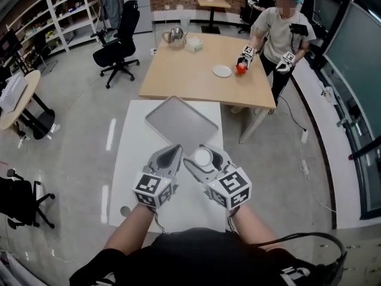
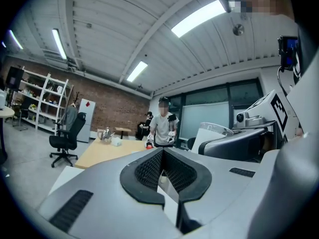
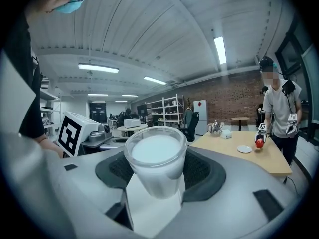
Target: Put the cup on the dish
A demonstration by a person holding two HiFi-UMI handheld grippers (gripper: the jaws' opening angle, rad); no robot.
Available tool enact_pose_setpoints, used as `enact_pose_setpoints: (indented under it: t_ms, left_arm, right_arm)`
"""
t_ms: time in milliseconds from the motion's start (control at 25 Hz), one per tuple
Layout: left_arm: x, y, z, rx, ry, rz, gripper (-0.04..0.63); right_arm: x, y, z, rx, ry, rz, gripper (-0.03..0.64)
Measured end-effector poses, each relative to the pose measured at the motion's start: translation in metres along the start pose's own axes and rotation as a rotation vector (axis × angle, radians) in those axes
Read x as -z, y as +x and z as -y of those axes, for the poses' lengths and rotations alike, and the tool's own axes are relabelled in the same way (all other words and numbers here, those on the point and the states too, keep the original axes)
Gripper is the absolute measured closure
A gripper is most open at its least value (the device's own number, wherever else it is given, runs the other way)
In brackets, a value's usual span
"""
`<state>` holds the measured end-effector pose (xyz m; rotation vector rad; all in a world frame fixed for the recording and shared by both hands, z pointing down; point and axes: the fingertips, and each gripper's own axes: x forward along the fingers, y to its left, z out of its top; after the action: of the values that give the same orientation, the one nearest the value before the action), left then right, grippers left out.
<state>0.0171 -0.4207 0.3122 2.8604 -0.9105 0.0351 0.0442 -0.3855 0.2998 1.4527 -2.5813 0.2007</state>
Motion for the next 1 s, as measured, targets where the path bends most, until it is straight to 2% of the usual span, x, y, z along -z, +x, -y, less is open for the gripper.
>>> enact_pose_setpoints:
  t_ms: [320, 560, 1000]
  left_arm:
    - [0.004, 0.017, -0.013, -0.044, -0.033, -0.009, 0.588]
    - [0.011, 0.014, -0.021, -0.075, -0.042, -0.011, 0.588]
    - [0.022, 0.024, -0.023, -0.065, -0.059, -0.024, 0.588]
  right_arm:
    - [0.001, 0.014, 0.021, -0.036, 0.021, -0.021, 0.351]
    - [0.009, 0.026, 0.017, -0.068, 0.025, -0.036, 0.351]
    - [0.016, 0.031, 0.027, -0.052, 0.03, -0.045, 0.351]
